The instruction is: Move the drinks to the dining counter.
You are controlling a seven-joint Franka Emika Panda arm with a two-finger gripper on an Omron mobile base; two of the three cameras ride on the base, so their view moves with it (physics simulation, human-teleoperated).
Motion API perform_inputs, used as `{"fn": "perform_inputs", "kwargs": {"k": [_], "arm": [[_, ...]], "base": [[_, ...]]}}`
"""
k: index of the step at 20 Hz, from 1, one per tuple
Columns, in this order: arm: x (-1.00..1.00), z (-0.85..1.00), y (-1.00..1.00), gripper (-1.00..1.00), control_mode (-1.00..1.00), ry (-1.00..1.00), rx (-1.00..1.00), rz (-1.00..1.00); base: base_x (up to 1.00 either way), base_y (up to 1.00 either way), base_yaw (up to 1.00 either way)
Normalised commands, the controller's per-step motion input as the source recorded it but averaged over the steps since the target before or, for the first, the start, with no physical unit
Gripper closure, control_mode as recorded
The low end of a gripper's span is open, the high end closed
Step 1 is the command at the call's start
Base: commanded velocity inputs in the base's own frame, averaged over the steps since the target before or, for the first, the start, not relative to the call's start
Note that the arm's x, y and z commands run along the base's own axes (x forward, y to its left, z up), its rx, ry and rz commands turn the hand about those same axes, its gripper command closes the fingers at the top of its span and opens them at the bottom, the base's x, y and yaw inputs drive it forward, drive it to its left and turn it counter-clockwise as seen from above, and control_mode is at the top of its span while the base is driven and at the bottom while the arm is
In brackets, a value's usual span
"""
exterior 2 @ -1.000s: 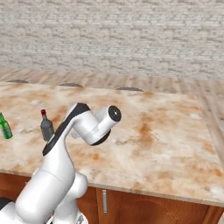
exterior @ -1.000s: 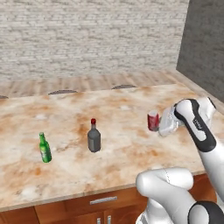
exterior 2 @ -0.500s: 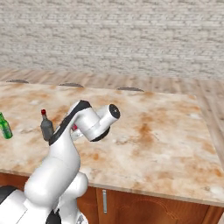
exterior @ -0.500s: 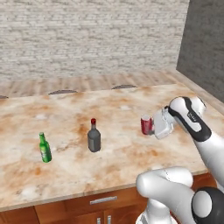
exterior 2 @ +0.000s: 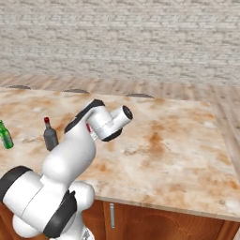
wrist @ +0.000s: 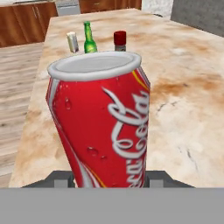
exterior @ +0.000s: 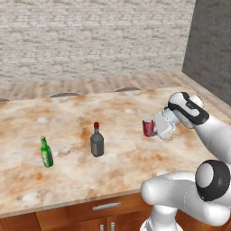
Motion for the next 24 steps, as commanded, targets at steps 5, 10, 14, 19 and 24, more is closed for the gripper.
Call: {"fn": "perform_inputs", "kwargs": {"k": [5, 10, 14, 19, 24], "arm": [[0.03, -0.04, 0.03, 1.0, -1.0, 0.0, 0.0, 0.0], [0.0, -0.28, 0.14, 1.0, -1.0, 0.0, 0.0, 0.0], [0.04, -0.61, 0.05, 1.0, -1.0, 0.0, 0.0, 0.0], [0.18, -0.65, 0.0, 1.0, -1.0, 0.0, 0.0, -0.01], [0.31, -0.37, 0.0, 1.0, -1.0, 0.0, 0.0, -0.04]], "base": [[0.0, 0.0, 0.0], [0.0, 0.0, 0.0], [0.0, 0.0, 0.0], [0.0, 0.0, 0.0], [0.0, 0.0, 0.0]]}}
